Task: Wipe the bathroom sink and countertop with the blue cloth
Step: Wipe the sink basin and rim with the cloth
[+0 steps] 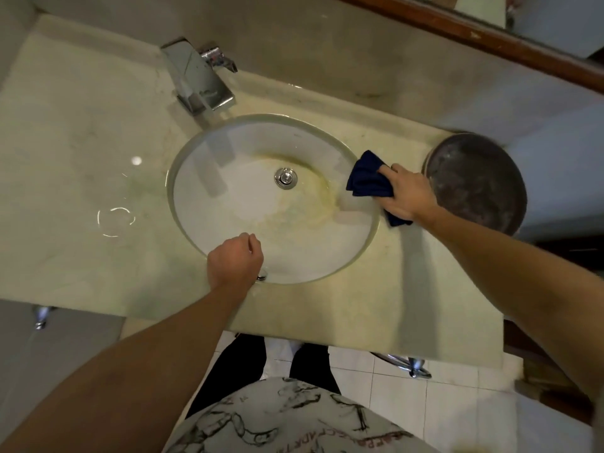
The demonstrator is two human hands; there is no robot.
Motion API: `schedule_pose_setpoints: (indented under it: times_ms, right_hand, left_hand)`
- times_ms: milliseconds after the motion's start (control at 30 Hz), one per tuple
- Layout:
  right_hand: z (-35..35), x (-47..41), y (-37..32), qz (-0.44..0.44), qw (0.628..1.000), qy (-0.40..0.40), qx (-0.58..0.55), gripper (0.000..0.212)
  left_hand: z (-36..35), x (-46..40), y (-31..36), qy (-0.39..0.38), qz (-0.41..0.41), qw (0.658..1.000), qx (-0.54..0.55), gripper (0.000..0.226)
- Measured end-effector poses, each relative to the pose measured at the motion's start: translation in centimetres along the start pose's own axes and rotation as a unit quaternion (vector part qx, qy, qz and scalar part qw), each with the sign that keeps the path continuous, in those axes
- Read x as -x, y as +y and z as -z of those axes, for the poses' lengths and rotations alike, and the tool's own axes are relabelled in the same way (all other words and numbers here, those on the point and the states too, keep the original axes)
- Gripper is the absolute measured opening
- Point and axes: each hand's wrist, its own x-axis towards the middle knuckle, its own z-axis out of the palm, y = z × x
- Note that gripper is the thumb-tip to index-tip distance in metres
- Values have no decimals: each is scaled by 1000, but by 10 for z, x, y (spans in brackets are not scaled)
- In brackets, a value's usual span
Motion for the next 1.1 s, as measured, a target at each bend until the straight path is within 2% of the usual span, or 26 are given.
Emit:
schedule_pose_setpoints:
  times_ms: [100, 200, 300, 333, 367, 433, 467, 500, 567, 633, 867, 933, 1033, 1100]
  right_hand:
    - [-19, 49, -27, -47, 998, 20, -41, 53]
    - [-38, 96, -84, -205, 972, 62, -92, 41]
    - [-46, 111, -163, -374, 898, 91, -211, 33]
    - [-43, 102, -186, -401, 865, 90, -289, 29]
    - [-36, 89, -205, -415, 812, 80, -403, 26]
    - [-21, 65, -235, -412, 659, 47, -628, 25]
    - [-17, 57, -245, -396, 607, 43, -687, 24]
    - [-13, 53, -251, -376, 579, 46, -722, 21]
    - [-11, 53, -250, -343, 546, 49, -763, 14]
    - [-15, 59, -237, -345, 529, 58, -773, 12]
    - [-12, 89, -179, -388, 459, 97, -793, 33]
    - [-5, 100, -160, -395, 409, 104, -816, 50]
    - [11, 116, -132, -366, 312, 166, -861, 46]
    - [9, 128, -118, -359, 274, 222, -864, 50]
  left_hand:
    - [1, 1, 0, 3, 0, 1000, 4, 38]
    - [0, 2, 1, 9, -1, 1000, 14, 39]
    - [1, 3, 1, 10, -2, 1000, 19, 40]
    - [2, 3, 1, 8, -3, 1000, 16, 41]
    - [3, 3, 0, 3, -7, 1000, 14, 41]
    - [6, 3, -1, -10, -11, 1000, 19, 37]
    - [7, 2, -2, -18, -9, 1000, 22, 34]
    - [8, 2, -3, -22, -7, 999, 27, 33]
    - [7, 2, -3, -6, -6, 999, 31, 39]
    - [7, 4, -2, 4, -12, 1000, 23, 44]
    - [8, 2, 0, -10, -24, 1000, 14, 45]
    - [9, 3, 0, -11, -24, 1000, 15, 44]
    - [8, 3, 0, -10, -23, 1000, 14, 44]
    - [7, 3, 0, -5, -21, 1000, 10, 44]
